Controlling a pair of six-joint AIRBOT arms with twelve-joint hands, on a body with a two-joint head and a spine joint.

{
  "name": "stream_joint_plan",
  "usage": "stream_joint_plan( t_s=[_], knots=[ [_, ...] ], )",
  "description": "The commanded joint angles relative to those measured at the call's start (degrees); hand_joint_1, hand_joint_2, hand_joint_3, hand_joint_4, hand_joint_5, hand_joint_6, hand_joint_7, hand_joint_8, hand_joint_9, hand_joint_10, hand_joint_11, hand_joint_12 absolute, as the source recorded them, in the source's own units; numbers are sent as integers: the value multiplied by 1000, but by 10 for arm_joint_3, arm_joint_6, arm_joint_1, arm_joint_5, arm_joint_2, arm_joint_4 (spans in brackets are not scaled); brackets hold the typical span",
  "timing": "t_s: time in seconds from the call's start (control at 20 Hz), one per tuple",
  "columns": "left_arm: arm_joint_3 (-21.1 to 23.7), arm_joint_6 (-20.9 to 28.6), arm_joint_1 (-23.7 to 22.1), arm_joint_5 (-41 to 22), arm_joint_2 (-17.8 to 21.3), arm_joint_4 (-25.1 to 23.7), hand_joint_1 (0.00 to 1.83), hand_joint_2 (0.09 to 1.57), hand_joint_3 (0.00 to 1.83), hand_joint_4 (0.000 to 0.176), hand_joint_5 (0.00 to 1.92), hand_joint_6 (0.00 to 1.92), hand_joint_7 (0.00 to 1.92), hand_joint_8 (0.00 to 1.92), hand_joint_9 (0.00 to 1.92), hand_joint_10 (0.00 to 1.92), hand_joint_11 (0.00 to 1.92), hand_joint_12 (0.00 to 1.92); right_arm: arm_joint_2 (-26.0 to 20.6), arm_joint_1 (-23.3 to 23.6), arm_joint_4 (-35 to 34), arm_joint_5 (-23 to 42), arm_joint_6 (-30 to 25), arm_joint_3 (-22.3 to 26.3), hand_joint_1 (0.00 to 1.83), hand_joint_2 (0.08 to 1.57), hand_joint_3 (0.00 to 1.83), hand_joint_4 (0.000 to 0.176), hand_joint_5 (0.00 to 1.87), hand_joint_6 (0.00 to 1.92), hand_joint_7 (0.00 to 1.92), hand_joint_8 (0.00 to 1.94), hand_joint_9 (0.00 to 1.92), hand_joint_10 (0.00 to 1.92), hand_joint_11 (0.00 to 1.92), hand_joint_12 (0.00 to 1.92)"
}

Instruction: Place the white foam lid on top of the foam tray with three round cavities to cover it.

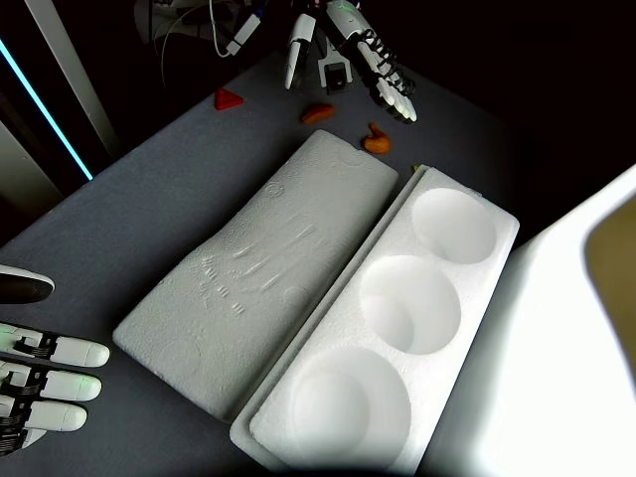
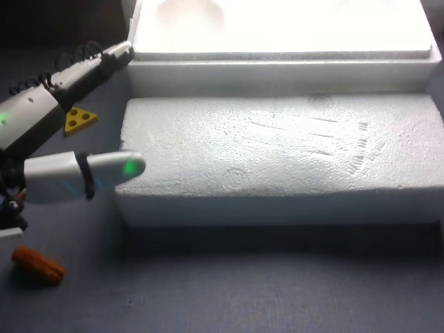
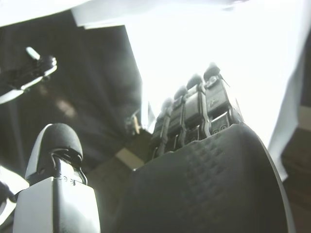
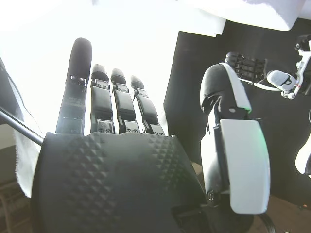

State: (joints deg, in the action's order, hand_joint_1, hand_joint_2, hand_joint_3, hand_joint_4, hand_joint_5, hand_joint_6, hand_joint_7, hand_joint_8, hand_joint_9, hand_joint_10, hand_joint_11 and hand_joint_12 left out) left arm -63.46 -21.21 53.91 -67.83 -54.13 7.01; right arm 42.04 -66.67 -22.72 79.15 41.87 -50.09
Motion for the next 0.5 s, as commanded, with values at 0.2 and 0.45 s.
stream_joint_plan(
  t_s=[0.2, 0.45],
  knots=[
    [11, -11, 14, -27, 28, 10, 413, 1010, 0, 0, 29, 12, 0, 0, 0, 0, 0, 0, 1, 8, -7, 45, 4, -2, 616, 1189, 1, 0, 0, 0, 0, 0, 0, 0, 0, 689],
    [18, -26, 23, 15, 52, 4, 327, 1007, 0, 0, 21, 2, 0, 0, 0, 0, 0, 0, 2, 16, -7, 27, 13, -3, 619, 1182, 0, 0, 0, 0, 0, 0, 0, 0, 0, 1001]
  ],
)
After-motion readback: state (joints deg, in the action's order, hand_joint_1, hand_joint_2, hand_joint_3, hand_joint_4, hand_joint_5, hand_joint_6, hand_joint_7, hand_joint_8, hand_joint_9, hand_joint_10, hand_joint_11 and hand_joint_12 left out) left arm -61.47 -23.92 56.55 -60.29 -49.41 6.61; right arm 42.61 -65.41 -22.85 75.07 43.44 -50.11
